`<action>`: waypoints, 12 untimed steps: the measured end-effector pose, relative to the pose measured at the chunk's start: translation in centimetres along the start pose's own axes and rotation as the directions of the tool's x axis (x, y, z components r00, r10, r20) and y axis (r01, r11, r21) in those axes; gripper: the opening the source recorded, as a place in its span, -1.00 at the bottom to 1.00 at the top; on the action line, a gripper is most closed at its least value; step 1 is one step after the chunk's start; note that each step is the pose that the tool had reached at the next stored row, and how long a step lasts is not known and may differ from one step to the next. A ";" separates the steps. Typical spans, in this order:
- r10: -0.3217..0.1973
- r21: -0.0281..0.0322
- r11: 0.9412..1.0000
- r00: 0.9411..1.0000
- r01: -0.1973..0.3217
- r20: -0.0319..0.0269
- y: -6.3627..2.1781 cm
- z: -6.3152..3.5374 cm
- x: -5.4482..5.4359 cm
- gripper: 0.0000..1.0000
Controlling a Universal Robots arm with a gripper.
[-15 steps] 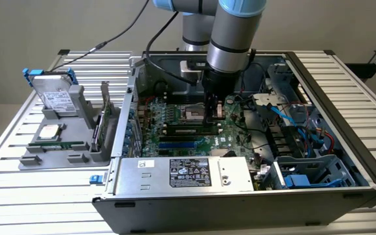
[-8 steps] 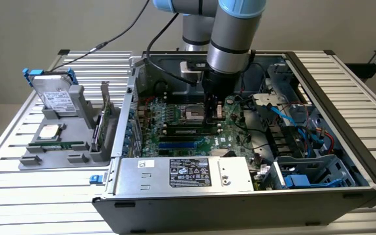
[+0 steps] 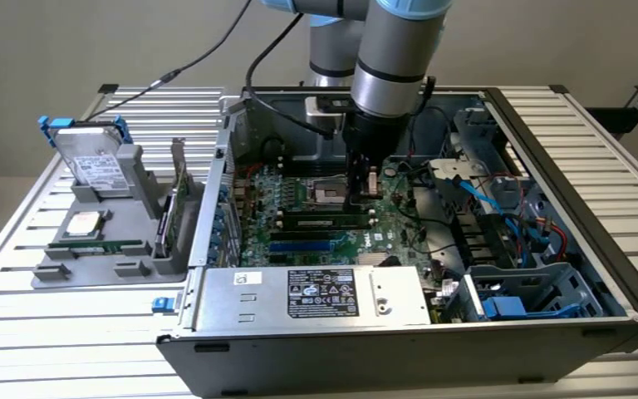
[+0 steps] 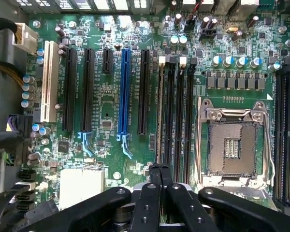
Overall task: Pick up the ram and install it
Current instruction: 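Press down the ram until it locks into place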
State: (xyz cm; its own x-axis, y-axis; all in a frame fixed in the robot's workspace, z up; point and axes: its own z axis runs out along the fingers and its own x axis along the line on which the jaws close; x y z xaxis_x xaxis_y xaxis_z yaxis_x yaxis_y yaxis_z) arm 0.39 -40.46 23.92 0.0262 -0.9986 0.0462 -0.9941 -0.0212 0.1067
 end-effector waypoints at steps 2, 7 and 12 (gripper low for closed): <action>0.000 0.000 1.000 1.000 0.000 0.000 0.30 -0.09 0.0 -0.80; 0.000 0.000 1.000 1.000 0.000 0.000 1.43 -0.01 0.0 -0.80; 0.000 0.000 1.000 1.000 0.000 0.000 2.39 0.10 -0.1 -0.80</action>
State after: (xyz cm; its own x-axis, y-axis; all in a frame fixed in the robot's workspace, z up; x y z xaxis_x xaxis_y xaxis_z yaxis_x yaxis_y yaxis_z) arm -2.00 -40.46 24.07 0.0262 -0.9986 0.0462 -0.9941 -0.0211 0.1068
